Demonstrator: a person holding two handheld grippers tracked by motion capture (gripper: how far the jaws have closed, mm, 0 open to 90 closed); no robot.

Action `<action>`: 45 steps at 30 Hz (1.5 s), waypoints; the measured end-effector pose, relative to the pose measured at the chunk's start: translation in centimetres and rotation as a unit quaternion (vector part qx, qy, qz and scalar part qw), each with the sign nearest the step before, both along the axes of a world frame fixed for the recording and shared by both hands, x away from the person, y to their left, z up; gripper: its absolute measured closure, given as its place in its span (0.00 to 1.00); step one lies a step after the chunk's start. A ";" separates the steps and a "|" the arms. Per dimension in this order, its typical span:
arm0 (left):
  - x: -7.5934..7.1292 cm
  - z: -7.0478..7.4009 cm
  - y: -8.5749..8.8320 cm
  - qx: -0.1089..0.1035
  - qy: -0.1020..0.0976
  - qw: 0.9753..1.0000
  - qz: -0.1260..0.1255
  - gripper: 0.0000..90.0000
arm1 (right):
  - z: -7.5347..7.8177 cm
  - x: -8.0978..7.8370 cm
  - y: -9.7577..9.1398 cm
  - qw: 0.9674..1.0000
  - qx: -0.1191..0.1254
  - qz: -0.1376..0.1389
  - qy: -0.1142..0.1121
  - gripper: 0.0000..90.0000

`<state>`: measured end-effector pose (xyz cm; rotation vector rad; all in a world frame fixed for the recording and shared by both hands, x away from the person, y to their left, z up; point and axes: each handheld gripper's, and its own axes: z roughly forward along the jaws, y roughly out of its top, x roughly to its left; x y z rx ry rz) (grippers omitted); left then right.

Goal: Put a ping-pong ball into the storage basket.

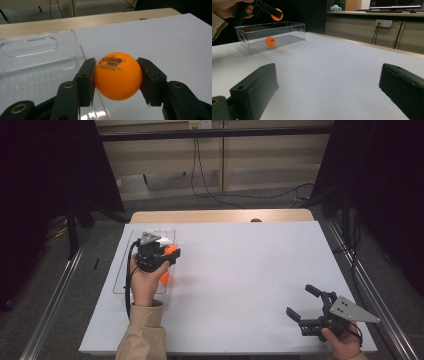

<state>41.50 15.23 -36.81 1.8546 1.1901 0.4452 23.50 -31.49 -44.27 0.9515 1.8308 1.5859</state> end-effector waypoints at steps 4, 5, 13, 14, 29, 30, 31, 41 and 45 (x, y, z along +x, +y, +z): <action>0.0 0.0 0.1 0.004 -0.001 1.000 0.004 0.57 | 0.0 0.0 0.0 1.000 0.000 0.000 0.000 0.01; 0.0 0.0 0.1 0.005 0.000 1.000 0.005 0.57 | 0.0 0.0 0.0 1.000 0.000 0.000 0.000 0.01; 0.0 -0.1 0.6 0.005 0.000 1.000 0.010 0.57 | 0.0 0.0 0.0 1.000 0.001 0.000 0.000 0.01; 0.0 -0.1 0.6 0.007 0.000 1.000 0.009 0.57 | 0.0 0.0 0.0 1.000 0.001 0.000 0.000 0.01; 0.1 -0.3 1.2 0.009 -0.004 1.000 0.021 0.57 | 0.0 0.0 0.0 1.000 0.001 0.001 0.000 0.01; 0.0 -0.3 1.3 0.010 -0.004 1.000 0.022 0.57 | 0.0 0.0 0.0 1.000 0.001 0.000 0.000 0.01; 0.0 -0.3 1.4 0.011 -0.004 1.000 0.023 0.57 | 0.0 0.0 0.0 1.000 0.001 0.000 0.001 0.01; 0.0 -0.3 2.2 0.011 -0.004 0.999 0.034 0.57 | 0.0 0.0 0.0 1.000 0.001 0.000 0.000 0.01; 0.1 -0.4 2.3 0.014 -0.004 0.999 0.036 0.56 | 0.0 0.0 0.0 1.000 0.000 0.000 0.000 0.01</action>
